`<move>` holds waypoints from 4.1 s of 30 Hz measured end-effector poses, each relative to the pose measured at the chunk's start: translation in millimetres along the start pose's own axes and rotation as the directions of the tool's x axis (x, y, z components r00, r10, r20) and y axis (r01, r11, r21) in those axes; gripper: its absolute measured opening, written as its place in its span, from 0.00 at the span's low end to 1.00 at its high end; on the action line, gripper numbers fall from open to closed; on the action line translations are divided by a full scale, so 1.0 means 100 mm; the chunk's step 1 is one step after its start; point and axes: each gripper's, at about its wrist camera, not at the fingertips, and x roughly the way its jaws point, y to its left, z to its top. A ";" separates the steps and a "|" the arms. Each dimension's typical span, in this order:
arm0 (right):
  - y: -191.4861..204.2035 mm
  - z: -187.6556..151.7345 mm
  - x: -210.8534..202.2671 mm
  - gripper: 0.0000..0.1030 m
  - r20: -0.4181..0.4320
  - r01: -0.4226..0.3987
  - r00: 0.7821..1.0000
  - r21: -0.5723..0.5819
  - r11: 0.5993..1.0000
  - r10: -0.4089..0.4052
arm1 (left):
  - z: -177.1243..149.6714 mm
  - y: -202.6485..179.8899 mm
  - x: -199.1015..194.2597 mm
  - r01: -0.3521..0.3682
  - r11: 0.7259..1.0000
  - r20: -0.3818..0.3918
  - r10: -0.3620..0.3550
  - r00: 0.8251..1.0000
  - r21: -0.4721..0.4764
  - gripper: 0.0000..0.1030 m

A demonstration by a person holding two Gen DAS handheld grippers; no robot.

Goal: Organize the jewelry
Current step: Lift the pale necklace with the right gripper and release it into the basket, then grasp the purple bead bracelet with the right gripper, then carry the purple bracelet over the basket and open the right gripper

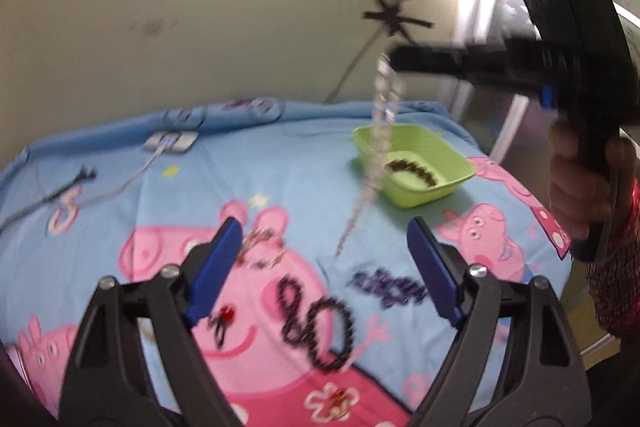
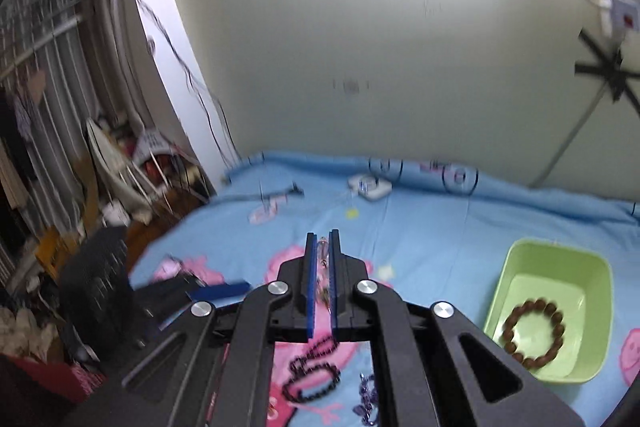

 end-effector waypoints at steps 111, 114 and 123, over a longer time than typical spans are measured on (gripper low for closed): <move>-2.44 -0.51 -0.53 0.00 0.017 0.180 0.979 0.407 0.896 -0.204 | 1.19 -1.21 2.55 0.162 0.979 -0.291 -0.119 0.949 0.127 0.06; -2.57 -0.61 -0.41 0.00 -0.008 0.202 0.976 0.422 0.884 -0.220 | 1.17 -1.18 2.81 0.135 0.986 -0.321 -0.097 0.942 0.100 0.06; -2.56 -0.73 -0.40 0.15 0.056 0.135 0.981 0.497 0.857 -0.187 | 1.13 -0.94 2.73 0.062 0.995 -0.352 -0.031 0.935 0.077 0.40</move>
